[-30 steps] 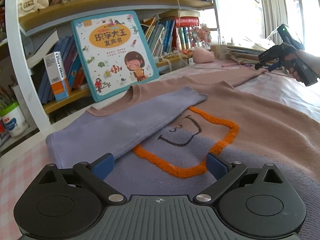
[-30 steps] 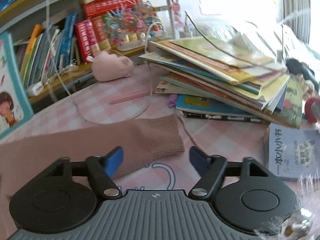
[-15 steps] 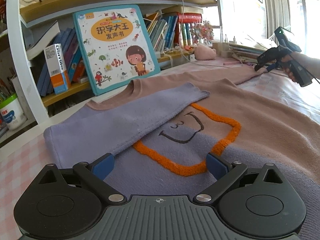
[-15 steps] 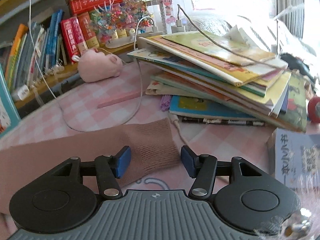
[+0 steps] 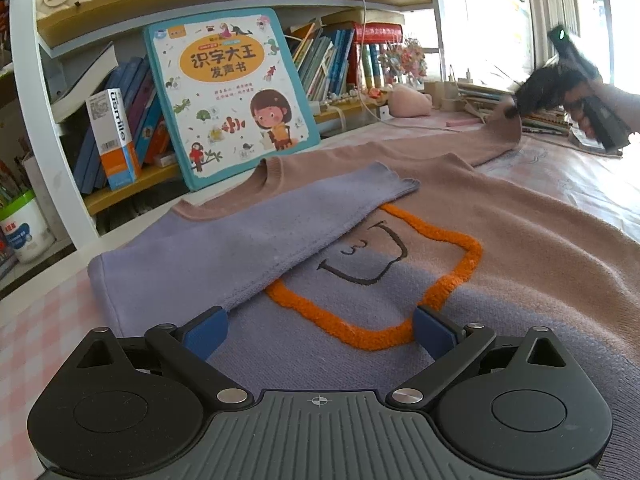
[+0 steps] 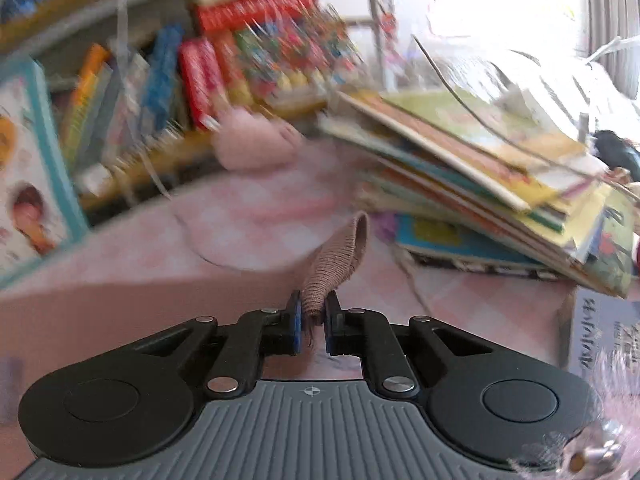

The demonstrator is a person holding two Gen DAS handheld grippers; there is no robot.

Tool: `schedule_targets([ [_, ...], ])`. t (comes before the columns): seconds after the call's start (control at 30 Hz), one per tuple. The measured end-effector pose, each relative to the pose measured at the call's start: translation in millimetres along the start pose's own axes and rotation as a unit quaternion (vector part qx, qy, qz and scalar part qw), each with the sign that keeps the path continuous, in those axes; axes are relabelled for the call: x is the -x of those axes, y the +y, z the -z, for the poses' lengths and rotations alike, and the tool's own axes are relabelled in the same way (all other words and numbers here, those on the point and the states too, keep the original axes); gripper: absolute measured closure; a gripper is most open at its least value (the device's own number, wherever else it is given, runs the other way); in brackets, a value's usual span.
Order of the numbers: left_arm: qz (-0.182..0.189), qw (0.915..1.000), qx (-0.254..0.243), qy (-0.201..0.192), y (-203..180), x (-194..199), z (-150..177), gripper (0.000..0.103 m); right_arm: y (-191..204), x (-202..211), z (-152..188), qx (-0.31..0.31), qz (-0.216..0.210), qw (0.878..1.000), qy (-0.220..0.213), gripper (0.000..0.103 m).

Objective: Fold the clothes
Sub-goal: 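Close the right gripper on the pink sleeve cuff, then lift the pink sleeve over the body toward the lavender fold and release it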

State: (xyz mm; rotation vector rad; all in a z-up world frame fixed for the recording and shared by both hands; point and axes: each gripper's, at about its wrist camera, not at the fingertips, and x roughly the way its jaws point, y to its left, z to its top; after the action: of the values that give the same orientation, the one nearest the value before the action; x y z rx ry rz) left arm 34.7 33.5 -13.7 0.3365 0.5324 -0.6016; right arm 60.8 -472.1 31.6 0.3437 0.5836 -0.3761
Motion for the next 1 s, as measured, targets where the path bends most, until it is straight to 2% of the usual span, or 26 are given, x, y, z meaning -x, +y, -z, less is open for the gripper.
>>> schedule_targets([
  [0.17, -0.001, 1.0000, -0.002, 0.001, -1, 0, 0, 0.003, 49, 42, -24, 0.023, -0.081, 0.995, -0.055, 0.093],
  [0.4, -0.005, 0.9999, -0.010, -0.001, -3, 1, 0, 0.003, 144, 83, -45, 0.097, -0.196, 0.971, -0.095, 0.093],
  [0.7, -0.007, 0.9997, -0.023, -0.005, -7, 3, 1, 0.002, 263, 95, -40, 0.182, -0.315, 0.928, -0.077, 0.093],
  [1.0, -0.011, 0.9994, -0.032, -0.010, -11, 5, 1, 0.002, 344, 74, 7, 0.238, -0.376, 0.895, -0.021, 0.093],
])
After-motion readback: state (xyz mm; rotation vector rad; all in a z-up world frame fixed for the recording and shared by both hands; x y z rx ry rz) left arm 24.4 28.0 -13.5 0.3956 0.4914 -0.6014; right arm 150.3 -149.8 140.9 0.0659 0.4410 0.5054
